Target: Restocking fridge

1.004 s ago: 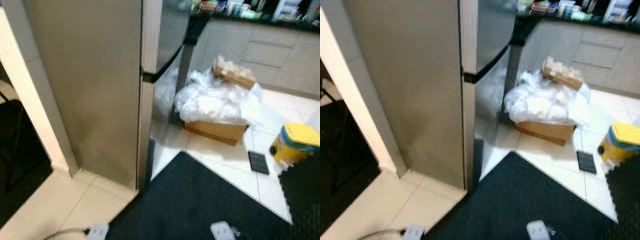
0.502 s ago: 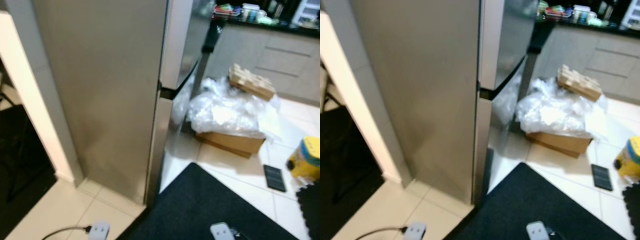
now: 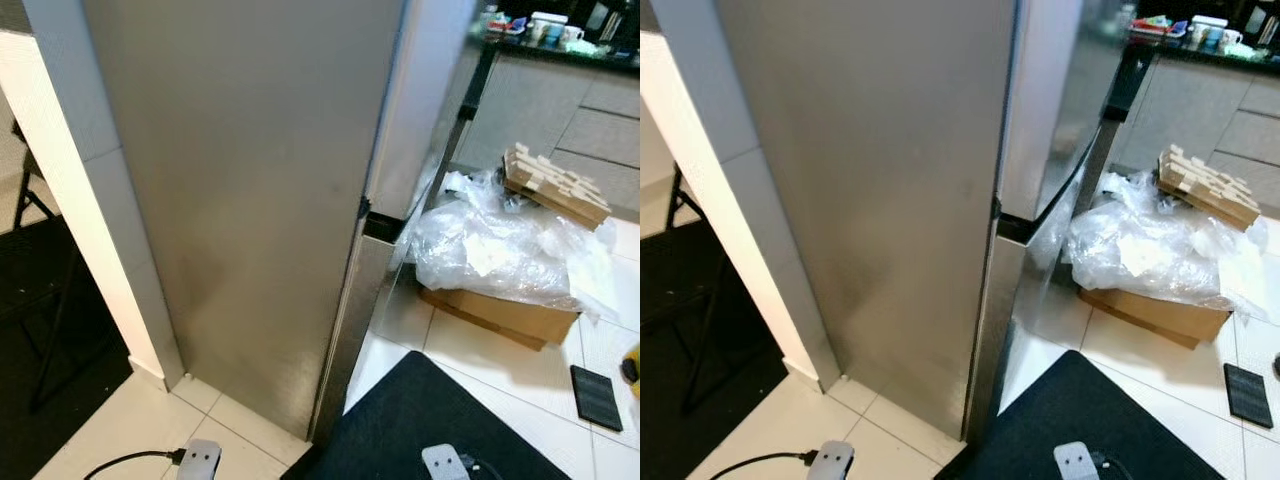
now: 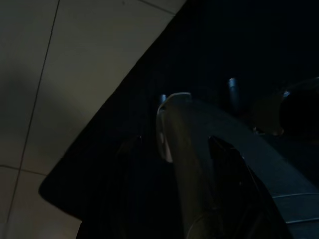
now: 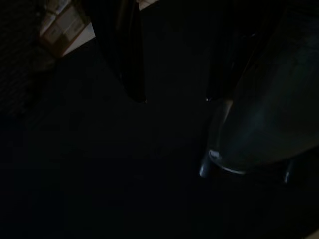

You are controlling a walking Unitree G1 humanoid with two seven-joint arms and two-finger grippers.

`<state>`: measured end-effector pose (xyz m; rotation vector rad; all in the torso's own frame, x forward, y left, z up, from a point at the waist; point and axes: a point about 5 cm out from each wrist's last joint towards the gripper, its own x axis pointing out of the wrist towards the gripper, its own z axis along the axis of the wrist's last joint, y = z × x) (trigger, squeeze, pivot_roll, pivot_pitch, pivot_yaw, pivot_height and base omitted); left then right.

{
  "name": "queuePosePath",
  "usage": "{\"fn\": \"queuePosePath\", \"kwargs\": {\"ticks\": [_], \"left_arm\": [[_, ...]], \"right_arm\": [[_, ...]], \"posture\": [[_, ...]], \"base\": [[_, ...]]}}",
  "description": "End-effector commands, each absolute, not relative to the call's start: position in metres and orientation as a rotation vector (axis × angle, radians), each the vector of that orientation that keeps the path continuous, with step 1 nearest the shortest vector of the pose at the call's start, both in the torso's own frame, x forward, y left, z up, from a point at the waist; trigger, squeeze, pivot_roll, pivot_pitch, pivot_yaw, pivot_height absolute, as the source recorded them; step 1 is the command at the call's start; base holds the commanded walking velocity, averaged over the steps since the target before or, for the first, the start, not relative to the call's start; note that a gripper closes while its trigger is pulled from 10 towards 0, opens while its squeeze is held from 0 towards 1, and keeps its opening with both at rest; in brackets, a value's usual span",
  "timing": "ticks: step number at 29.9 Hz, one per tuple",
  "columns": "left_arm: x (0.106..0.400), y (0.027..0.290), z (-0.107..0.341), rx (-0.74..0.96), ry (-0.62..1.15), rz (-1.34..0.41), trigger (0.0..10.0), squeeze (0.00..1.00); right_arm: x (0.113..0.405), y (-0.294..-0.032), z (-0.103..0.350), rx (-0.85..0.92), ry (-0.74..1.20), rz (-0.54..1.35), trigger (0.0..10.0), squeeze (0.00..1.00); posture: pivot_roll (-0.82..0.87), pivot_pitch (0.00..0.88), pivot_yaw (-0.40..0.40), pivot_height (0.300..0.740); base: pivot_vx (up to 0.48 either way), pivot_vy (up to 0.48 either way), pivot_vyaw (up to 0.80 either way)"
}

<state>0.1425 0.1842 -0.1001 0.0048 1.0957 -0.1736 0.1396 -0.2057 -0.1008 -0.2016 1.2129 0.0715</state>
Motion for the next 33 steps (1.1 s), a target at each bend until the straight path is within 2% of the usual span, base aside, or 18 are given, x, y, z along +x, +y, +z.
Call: {"fn": "queuePosePath", "kwargs": {"ticks": [1, 4, 25, 33], "left_arm": [[0.1361, 0.1812, -0.1029, -0.015, 1.119, -0.170, 10.0, 0.00], [0.1362, 0.1801, -0.1028, -0.025, 1.120, -0.182, 10.0, 0.00], [0.1369, 0.1799, -0.1026, -0.024, 1.120, -0.189, 10.0, 0.00], [0.1366, 0.1833, -0.1027, -0.009, 1.118, -0.150, 10.0, 0.00]], "right_arm": [[0.1350, -0.2092, -0.1018, -0.207, 1.230, 0.065, 10.0, 0.00], [0.1346, -0.2092, -0.1020, -0.208, 1.231, 0.068, 10.0, 0.00], [0.1336, -0.2087, -0.1023, -0.212, 1.233, 0.074, 10.0, 0.00], [0.1329, -0.2081, -0.1026, -0.209, 1.233, 0.078, 10.0, 0.00]], "posture": [[0.09, 0.000, -0.033, 0.740], [0.09, 0.000, -0.033, 0.740], [0.09, 0.000, -0.033, 0.740], [0.09, 0.000, -0.034, 0.740]], "base": [[0.000, 0.000, 0.00], [0.000, -0.200, 0.00], [0.000, -0.454, 0.00], [0.000, -0.075, 0.00]]}}
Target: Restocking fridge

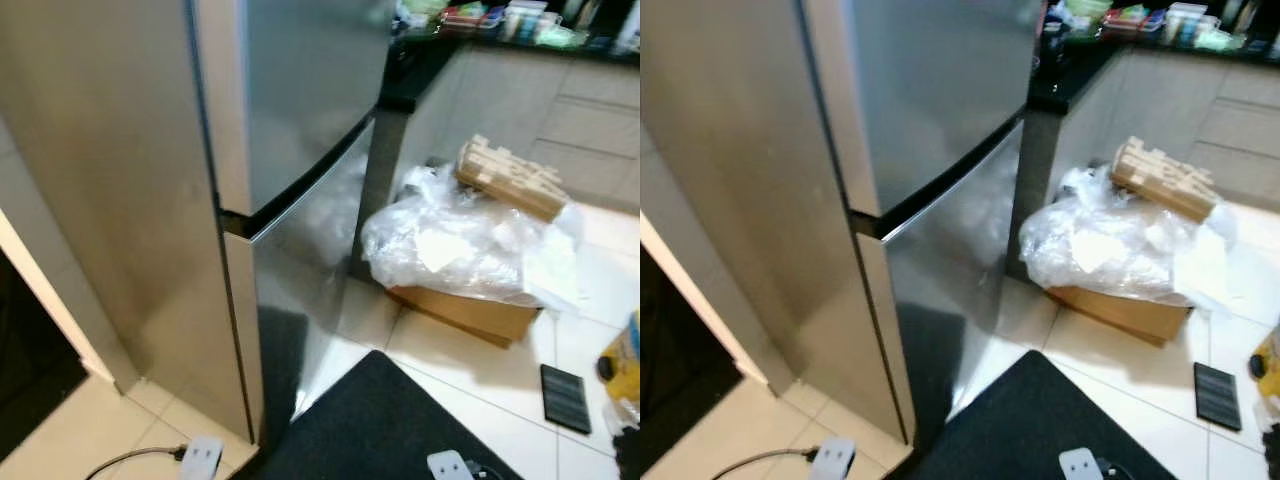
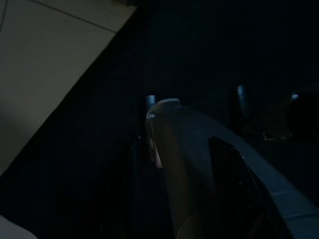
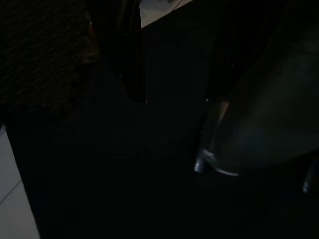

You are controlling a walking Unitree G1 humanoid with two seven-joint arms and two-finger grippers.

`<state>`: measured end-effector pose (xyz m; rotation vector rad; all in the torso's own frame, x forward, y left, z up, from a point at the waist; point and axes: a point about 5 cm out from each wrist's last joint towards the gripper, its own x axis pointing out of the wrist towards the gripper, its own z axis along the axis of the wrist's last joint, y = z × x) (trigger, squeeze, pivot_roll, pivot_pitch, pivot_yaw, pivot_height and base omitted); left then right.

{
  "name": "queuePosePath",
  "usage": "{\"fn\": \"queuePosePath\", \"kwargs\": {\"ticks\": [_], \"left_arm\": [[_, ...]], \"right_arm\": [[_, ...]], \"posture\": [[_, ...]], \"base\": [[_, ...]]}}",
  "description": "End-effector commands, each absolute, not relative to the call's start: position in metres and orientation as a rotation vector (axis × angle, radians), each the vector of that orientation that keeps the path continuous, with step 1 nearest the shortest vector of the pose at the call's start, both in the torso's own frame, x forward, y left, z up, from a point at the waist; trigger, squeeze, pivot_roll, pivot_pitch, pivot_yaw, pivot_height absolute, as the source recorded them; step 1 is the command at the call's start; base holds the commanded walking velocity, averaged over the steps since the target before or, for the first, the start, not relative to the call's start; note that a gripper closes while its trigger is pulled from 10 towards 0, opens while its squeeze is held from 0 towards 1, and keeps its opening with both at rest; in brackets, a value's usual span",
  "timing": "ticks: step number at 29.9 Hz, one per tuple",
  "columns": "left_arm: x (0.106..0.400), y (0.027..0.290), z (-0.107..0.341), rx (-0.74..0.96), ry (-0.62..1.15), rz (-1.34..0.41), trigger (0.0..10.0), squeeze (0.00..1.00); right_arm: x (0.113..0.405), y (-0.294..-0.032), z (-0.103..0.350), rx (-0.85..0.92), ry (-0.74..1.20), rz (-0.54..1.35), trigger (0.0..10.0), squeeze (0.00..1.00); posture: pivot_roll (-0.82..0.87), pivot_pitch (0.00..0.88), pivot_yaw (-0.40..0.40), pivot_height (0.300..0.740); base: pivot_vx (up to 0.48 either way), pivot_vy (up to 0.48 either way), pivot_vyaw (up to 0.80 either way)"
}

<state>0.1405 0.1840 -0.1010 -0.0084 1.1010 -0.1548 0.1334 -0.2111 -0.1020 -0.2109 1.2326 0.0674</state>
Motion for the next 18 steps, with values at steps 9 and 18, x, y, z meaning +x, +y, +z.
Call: {"fn": "queuePosePath", "kwargs": {"ticks": [9, 18], "left_arm": [[0.1372, 0.1830, -0.1024, -0.014, 1.113, -0.150, 10.0, 0.00], [0.1376, 0.1824, -0.1024, -0.016, 1.112, -0.150, 10.0, 0.00]], "right_arm": [[0.1369, -0.2069, -0.1011, -0.173, 1.201, 0.109, 10.0, 0.00], [0.1381, -0.2044, -0.1009, -0.147, 1.198, 0.123, 10.0, 0.00]], "posture": [[0.09, 0.000, -0.035, 0.740], [0.09, 0.000, -0.037, 0.740]], "base": [[0.000, 0.000, 0.05], [0.000, 0.000, 0.70]]}}
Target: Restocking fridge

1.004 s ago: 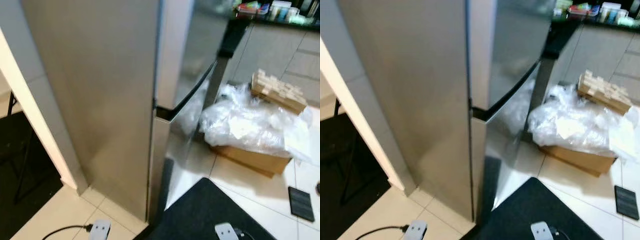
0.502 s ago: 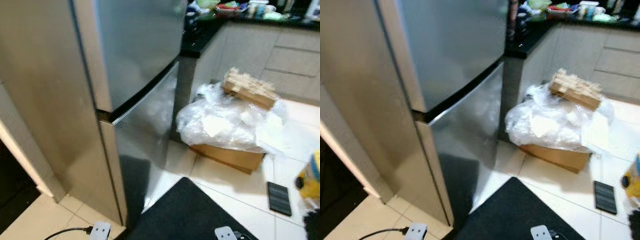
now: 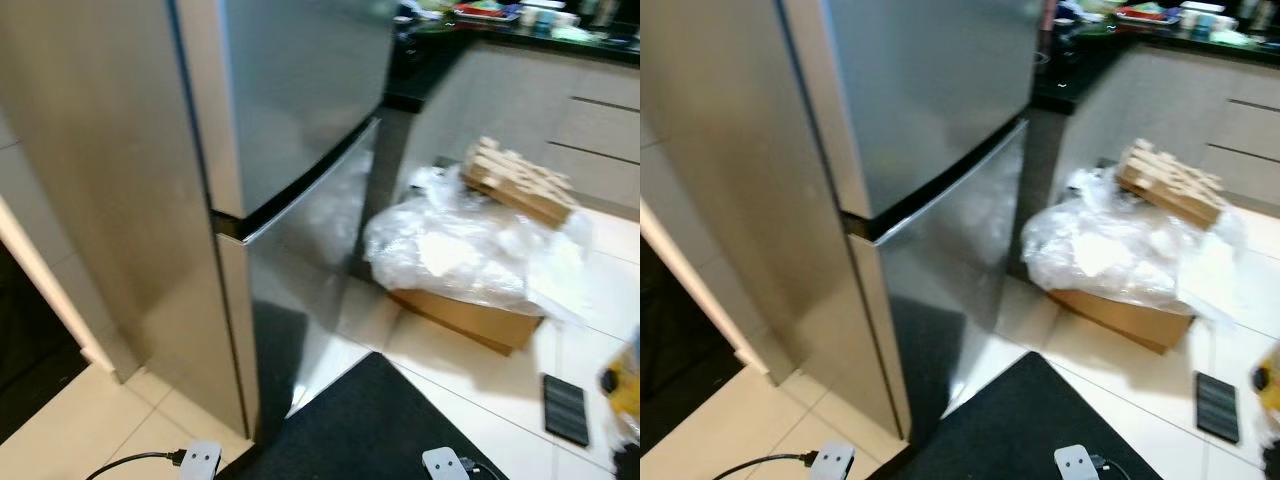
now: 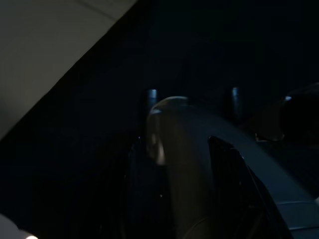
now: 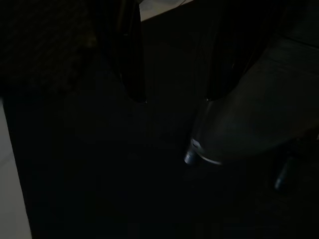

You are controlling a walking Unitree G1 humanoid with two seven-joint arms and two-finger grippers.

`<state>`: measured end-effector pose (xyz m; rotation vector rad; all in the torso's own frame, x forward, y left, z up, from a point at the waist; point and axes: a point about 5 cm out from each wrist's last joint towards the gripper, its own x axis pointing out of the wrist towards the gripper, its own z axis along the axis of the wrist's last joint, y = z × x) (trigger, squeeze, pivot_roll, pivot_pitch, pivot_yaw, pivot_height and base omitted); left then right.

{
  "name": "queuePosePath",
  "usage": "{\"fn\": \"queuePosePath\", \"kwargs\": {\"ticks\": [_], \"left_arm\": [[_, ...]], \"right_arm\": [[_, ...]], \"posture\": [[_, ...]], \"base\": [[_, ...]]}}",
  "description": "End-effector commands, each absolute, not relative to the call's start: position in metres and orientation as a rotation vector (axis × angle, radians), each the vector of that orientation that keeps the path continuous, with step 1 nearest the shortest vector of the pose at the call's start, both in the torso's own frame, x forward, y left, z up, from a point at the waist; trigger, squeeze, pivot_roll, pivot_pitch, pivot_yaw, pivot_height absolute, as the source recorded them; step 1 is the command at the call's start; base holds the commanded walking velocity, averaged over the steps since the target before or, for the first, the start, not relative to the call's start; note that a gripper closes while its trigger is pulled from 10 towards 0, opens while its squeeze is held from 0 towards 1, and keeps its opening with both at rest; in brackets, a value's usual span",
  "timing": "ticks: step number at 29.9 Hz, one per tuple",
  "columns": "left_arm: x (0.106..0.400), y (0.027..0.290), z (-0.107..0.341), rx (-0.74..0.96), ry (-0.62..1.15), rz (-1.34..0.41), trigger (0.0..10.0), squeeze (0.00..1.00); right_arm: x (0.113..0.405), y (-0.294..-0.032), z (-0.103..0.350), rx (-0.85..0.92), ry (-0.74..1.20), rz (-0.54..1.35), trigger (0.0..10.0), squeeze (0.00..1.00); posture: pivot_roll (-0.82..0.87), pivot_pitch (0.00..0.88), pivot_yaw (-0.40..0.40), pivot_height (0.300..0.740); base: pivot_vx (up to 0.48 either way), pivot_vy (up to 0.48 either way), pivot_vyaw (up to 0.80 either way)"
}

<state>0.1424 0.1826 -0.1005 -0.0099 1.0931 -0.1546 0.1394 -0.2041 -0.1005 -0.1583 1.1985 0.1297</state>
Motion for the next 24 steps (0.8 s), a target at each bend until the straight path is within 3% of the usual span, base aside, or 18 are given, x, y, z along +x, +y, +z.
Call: {"fn": "queuePosePath", "kwargs": {"ticks": [1, 22, 24], "left_arm": [[0.1376, 0.1824, -0.1024, -0.016, 1.112, -0.150, 10.0, 0.00], [0.1387, 0.1819, -0.1019, -0.020, 1.105, -0.160, 10.0, 0.00], [0.1385, 0.1823, -0.1019, -0.019, 1.106, -0.161, 10.0, 0.00]], "right_arm": [[0.1381, -0.2044, -0.1009, -0.147, 1.198, 0.123, 10.0, 0.00], [0.1370, -0.2057, -0.1011, -0.136, 1.203, 0.110, 10.0, 0.00], [0.1368, -0.2067, -0.1011, -0.134, 1.200, 0.092, 10.0, 0.00]], "posture": [[0.09, 0.000, -0.037, 0.740], [0.09, 0.000, -0.037, 0.740], [0.09, 0.000, -0.036, 0.740]], "base": [[0.000, 0.000, 0.71], [0.000, 0.000, 0.72], [0.000, 0.000, 0.00]]}}
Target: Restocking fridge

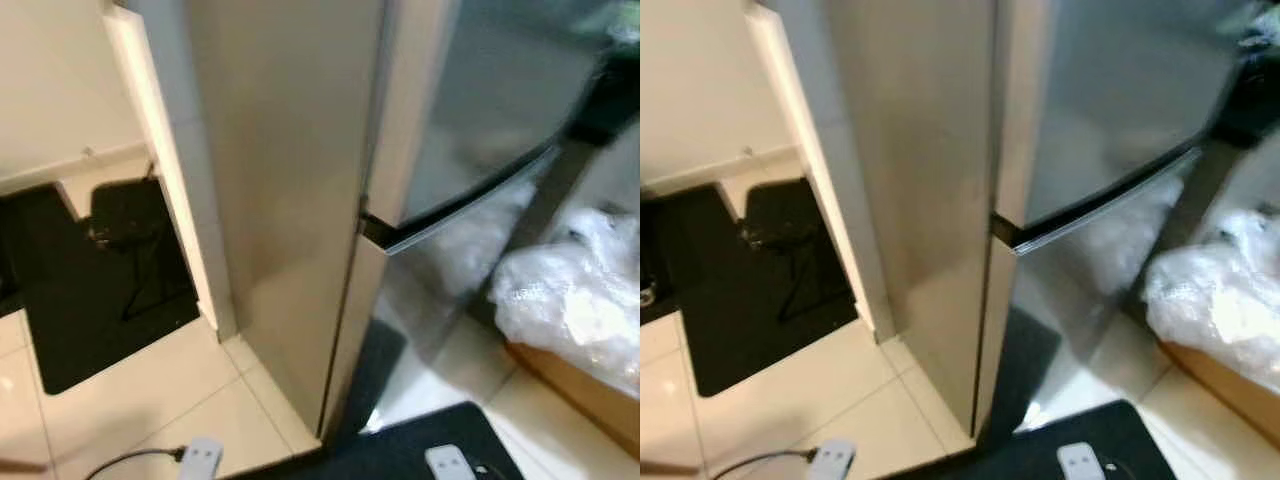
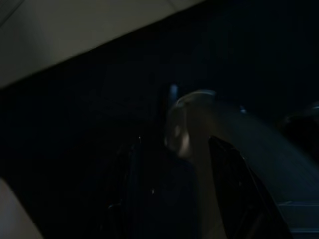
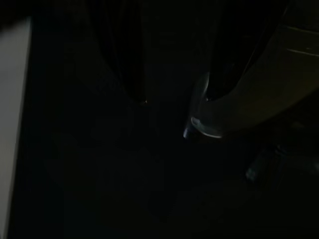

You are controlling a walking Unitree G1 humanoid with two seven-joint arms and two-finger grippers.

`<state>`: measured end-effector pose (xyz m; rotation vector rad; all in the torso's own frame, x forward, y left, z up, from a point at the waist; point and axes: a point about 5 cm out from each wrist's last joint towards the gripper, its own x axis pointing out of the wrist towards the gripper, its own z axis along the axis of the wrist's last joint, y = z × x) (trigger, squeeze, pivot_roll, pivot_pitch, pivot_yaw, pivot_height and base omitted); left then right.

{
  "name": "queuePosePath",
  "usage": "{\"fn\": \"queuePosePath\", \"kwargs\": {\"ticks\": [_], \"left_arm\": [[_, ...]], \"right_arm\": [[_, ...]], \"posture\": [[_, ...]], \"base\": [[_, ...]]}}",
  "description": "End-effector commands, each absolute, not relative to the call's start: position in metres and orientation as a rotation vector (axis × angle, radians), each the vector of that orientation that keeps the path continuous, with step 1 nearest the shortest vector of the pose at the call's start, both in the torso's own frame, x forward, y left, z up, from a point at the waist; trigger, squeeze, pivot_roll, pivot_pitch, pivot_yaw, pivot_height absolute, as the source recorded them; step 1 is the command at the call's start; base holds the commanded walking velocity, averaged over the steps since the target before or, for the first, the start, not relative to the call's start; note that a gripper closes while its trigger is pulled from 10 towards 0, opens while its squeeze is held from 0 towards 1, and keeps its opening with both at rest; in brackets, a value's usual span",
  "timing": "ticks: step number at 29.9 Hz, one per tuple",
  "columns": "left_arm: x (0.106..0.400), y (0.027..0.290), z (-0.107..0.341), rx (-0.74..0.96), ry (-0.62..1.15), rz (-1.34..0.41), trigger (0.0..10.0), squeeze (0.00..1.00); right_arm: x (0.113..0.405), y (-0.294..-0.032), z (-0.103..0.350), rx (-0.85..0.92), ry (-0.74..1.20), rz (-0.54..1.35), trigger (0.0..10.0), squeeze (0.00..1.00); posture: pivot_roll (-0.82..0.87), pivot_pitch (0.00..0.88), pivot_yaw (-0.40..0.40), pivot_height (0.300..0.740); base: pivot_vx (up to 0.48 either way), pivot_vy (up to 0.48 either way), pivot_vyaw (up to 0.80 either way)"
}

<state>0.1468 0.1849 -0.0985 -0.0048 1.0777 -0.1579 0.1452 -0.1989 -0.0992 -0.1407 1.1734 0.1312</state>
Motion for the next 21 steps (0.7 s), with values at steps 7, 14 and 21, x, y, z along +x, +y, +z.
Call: {"fn": "queuePosePath", "kwargs": {"ticks": [7, 14, 21], "left_arm": [[0.1392, 0.1821, -0.1016, -0.016, 1.106, -0.171, 10.0, 0.00], [0.1400, 0.1813, -0.1015, -0.026, 1.102, -0.160, 10.0, 0.00], [0.1404, 0.1809, -0.1013, -0.034, 1.098, -0.157, 10.0, 0.00]], "right_arm": [[0.1379, -0.2083, -0.1004, -0.136, 1.195, 0.080, 10.0, 0.00], [0.1379, -0.2087, -0.1004, -0.134, 1.197, 0.077, 10.0, 0.00], [0.1368, -0.2082, -0.1009, -0.130, 1.201, 0.077, 10.0, 0.00]], "posture": [[0.09, 0.000, -0.037, 0.740], [0.08, 0.000, -0.036, 0.740], [0.08, 0.000, -0.036, 0.740]], "base": [[0.000, -0.268, 0.00], [0.000, -0.134, 0.00], [0.000, 0.000, 0.00]]}}
